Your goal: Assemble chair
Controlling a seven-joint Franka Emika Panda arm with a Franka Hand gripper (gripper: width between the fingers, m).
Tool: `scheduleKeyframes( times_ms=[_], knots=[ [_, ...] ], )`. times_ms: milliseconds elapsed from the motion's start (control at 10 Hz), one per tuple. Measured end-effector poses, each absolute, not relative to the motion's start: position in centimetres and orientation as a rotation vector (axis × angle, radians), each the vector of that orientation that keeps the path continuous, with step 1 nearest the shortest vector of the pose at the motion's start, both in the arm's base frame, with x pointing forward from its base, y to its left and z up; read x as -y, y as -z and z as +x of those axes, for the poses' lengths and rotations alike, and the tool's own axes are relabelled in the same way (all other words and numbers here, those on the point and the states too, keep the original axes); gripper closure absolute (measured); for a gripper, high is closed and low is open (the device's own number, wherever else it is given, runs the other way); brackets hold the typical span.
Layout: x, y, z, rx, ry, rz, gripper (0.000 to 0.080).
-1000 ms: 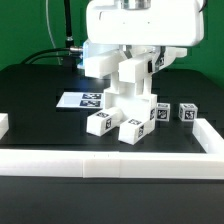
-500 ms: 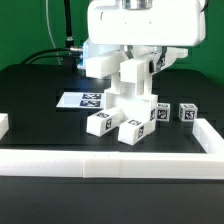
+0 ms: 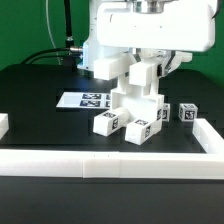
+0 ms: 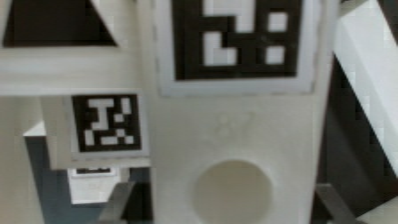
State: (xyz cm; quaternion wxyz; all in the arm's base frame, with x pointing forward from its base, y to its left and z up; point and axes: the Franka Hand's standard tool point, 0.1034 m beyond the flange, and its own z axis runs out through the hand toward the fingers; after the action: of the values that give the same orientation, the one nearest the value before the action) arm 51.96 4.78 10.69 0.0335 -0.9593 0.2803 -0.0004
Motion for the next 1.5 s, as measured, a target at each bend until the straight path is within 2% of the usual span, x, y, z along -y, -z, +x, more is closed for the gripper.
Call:
scheduleKeyframes(
  times_ms=[200,700,1000,1200,1300,1400,1500],
  knots=[
    [-4.4,-9.9,52.2,-0.863,0.056,-2.947,0.0515],
    [-2.0,-10.0,54.0,-0.618,0.13,-2.997,0.0515],
    [-1.9,-10.1,54.2,-0.608,0.101,-2.998,0.0515],
    [-1.9,-10.1,54.3,-0.607,0.11,-2.998,0.0233],
    [-1.9,-10.2,54.3,-0.607,0.11,-2.997,0.0233],
    [-1.9,-10.2,54.4,-0.607,0.111,-2.997,0.0167],
    [-1.9,-10.2,54.4,-0.607,0.111,-2.997,0.0155]
  ],
)
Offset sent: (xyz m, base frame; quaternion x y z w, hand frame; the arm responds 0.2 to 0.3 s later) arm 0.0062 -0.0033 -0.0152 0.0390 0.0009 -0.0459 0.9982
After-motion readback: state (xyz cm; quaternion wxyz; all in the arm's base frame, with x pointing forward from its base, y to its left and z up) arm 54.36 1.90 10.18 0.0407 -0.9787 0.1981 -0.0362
